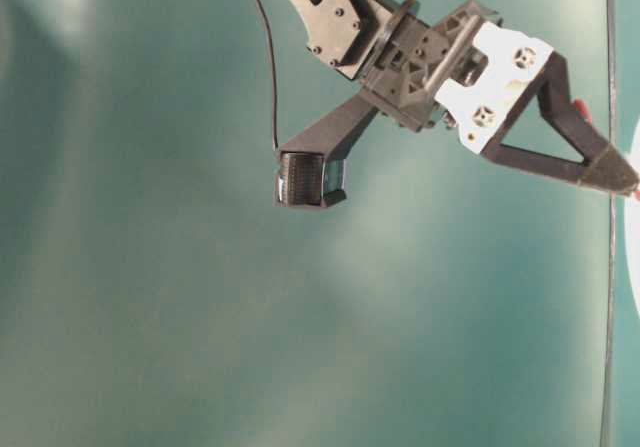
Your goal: Scoop the yellow hexagonal prism block from the bowl with a spoon using the right arm.
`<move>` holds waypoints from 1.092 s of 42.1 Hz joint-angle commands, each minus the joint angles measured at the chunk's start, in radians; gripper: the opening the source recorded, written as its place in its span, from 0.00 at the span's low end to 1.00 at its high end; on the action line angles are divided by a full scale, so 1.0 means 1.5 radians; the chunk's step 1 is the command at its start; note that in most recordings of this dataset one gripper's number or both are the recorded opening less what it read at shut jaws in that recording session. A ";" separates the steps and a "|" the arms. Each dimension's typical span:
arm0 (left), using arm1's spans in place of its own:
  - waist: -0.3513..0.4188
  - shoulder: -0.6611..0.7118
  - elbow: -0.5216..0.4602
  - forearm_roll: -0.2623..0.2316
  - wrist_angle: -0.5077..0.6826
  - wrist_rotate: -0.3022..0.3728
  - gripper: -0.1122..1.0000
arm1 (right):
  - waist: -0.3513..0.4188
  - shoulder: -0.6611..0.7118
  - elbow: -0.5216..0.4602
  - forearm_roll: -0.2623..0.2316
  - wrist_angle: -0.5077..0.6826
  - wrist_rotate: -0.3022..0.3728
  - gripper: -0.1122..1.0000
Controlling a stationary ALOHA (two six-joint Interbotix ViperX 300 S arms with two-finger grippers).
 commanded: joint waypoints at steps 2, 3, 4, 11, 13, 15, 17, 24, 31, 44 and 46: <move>-0.001 0.005 -0.013 0.001 -0.006 -0.001 0.10 | 0.001 -0.026 -0.007 0.002 -0.007 -0.001 0.31; 0.000 0.005 -0.013 0.001 -0.006 -0.001 0.10 | 0.001 -0.026 -0.006 0.002 -0.007 -0.001 0.31; -0.001 0.005 -0.013 0.001 -0.007 -0.001 0.10 | 0.001 -0.026 -0.007 0.002 -0.007 -0.001 0.31; 0.000 0.006 -0.013 0.001 -0.006 -0.001 0.10 | 0.001 -0.034 -0.005 0.002 -0.008 -0.001 0.31; -0.001 0.007 -0.013 0.001 -0.006 -0.001 0.10 | 0.001 -0.039 -0.002 0.002 -0.008 -0.001 0.31; 0.000 0.006 -0.013 0.001 -0.006 -0.001 0.10 | 0.001 -0.045 0.003 0.002 -0.009 -0.001 0.31; 0.000 0.006 -0.013 0.001 -0.005 -0.001 0.10 | 0.001 -0.055 0.011 0.002 -0.012 0.001 0.31; -0.001 0.007 -0.013 0.001 -0.005 -0.001 0.10 | 0.006 -0.098 0.053 0.002 -0.043 0.004 0.31; 0.000 0.007 -0.013 0.002 -0.005 -0.001 0.10 | 0.008 -0.165 0.101 0.002 -0.067 0.006 0.31; -0.001 0.007 -0.013 0.001 -0.007 -0.001 0.10 | 0.008 -0.288 0.131 -0.001 -0.050 -0.002 0.31; 0.000 0.007 -0.013 0.002 -0.007 -0.001 0.10 | 0.008 -0.302 0.128 -0.003 -0.043 -0.003 0.31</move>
